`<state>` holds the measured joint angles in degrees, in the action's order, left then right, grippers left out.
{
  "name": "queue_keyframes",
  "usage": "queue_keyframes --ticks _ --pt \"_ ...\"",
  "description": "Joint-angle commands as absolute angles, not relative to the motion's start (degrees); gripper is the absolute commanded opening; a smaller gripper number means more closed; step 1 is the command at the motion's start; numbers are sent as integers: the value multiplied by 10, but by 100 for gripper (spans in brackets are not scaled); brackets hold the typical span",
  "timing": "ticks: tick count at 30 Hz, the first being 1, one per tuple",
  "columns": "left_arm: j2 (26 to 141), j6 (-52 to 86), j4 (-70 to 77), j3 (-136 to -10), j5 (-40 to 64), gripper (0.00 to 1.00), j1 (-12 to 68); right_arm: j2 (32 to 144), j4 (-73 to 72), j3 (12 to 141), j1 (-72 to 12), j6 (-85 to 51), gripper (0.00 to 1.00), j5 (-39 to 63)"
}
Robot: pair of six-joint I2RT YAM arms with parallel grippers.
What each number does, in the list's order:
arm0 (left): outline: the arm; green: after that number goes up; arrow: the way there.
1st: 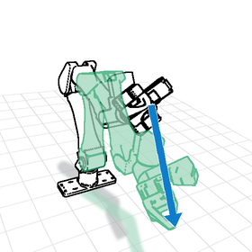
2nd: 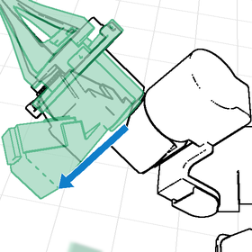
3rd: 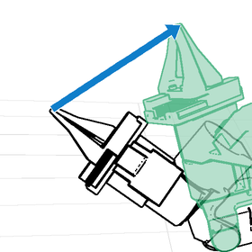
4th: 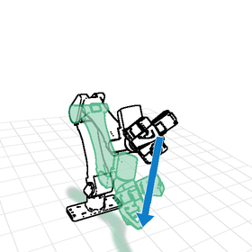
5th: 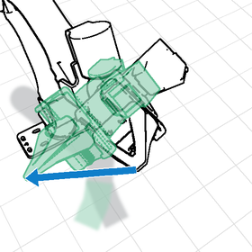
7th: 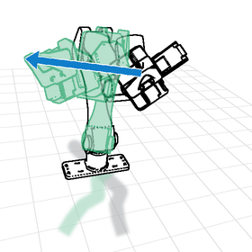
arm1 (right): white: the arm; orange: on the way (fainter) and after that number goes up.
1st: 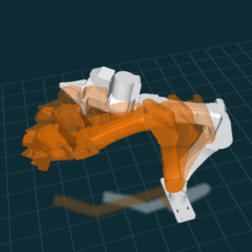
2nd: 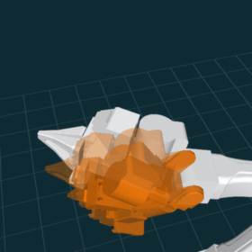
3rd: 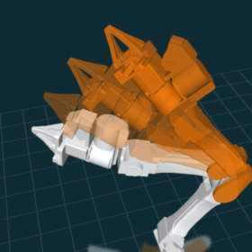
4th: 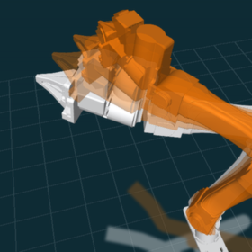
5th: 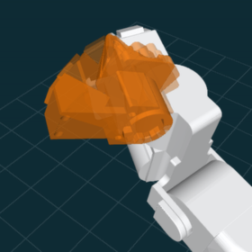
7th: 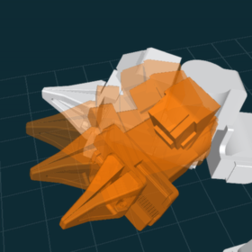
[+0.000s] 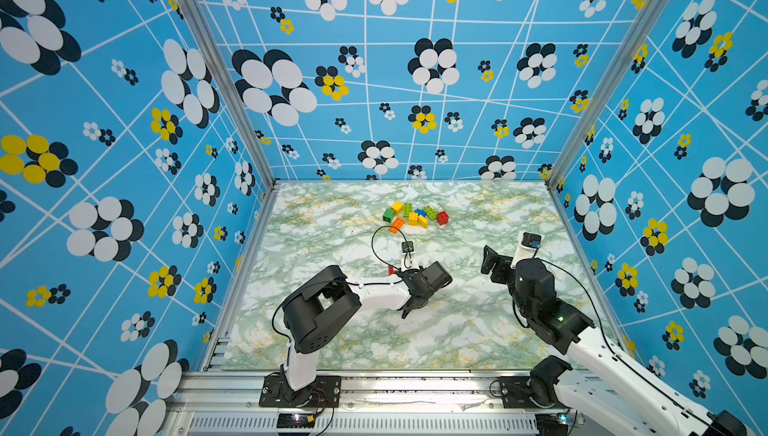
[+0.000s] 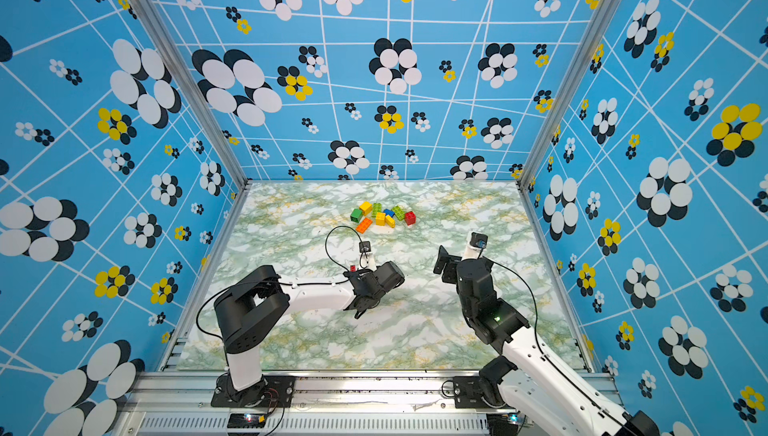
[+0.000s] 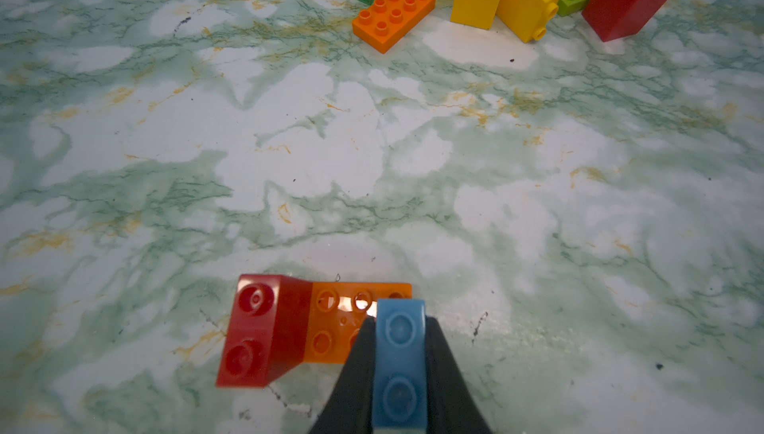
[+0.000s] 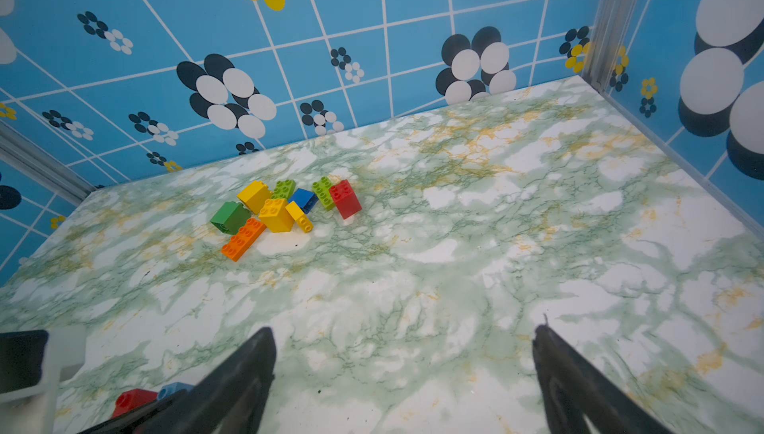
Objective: Assemble the letter p with lego
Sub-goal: Assemble the lego brick with the lego brick.
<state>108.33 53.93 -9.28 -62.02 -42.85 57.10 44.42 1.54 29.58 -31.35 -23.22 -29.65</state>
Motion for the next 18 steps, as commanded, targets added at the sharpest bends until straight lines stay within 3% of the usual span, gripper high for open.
queue_keyframes --ticks 1,18 --pt "1085 535 -84 -587 -442 0 577 437 13 284 -310 -240 98 -290" --pt "1088 504 -21 -560 -436 0 568 459 5 285 -309 -246 99 -272"
